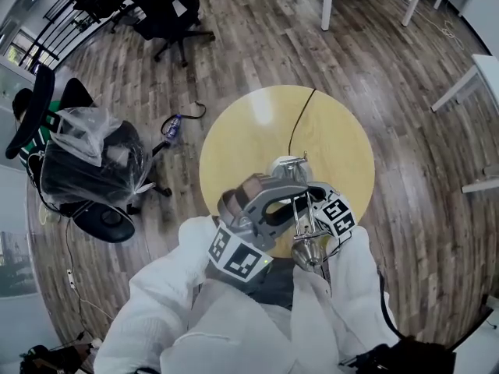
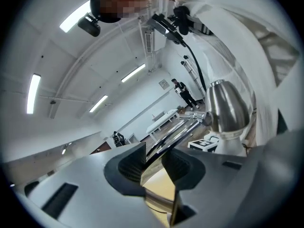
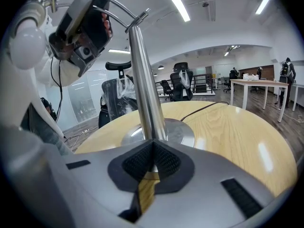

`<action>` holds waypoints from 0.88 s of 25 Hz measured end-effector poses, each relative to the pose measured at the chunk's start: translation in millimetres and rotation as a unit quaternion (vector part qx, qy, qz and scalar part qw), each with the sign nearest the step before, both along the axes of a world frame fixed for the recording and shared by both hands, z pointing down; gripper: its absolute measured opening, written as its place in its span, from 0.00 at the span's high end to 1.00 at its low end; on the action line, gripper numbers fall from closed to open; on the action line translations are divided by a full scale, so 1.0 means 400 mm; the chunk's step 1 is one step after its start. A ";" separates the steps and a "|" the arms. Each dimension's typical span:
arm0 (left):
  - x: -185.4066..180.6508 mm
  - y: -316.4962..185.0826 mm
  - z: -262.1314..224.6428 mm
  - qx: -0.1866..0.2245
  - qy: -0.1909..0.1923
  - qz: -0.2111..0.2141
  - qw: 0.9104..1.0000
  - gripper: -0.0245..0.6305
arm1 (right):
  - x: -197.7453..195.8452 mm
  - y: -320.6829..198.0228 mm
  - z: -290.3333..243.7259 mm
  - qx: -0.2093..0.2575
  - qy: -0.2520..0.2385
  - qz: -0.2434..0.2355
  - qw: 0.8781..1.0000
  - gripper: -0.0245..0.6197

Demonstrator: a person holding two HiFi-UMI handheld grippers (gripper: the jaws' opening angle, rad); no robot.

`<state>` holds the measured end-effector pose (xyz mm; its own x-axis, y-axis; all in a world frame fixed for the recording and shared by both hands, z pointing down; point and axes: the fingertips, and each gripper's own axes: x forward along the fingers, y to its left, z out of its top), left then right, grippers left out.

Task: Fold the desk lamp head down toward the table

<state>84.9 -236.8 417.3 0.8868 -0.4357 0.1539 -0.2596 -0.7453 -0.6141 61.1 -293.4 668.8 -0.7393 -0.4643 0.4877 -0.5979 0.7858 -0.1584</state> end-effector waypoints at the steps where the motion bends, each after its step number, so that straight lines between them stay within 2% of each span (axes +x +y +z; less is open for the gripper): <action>1: 0.002 0.005 0.006 0.010 -0.006 -0.001 1.000 0.81 | 0.002 0.002 -0.001 -0.002 0.000 0.002 1.000 0.94; 5: 0.013 0.016 0.022 0.039 -0.021 -0.007 0.999 0.81 | 0.012 0.005 -0.001 -0.006 -0.001 0.007 1.000 0.94; 12: 0.011 0.011 0.025 0.057 -0.016 -0.018 0.998 0.81 | 0.010 -0.002 -0.005 -0.004 -0.002 0.016 1.000 0.94; 18: 0.014 0.026 0.087 0.135 -0.069 -0.013 0.988 0.81 | 0.015 -0.004 0.006 -0.005 0.004 0.016 1.000 0.94; 22: 0.011 0.035 0.096 0.158 -0.072 -0.011 0.985 0.80 | 0.013 0.004 0.004 -0.003 0.004 0.016 1.000 0.94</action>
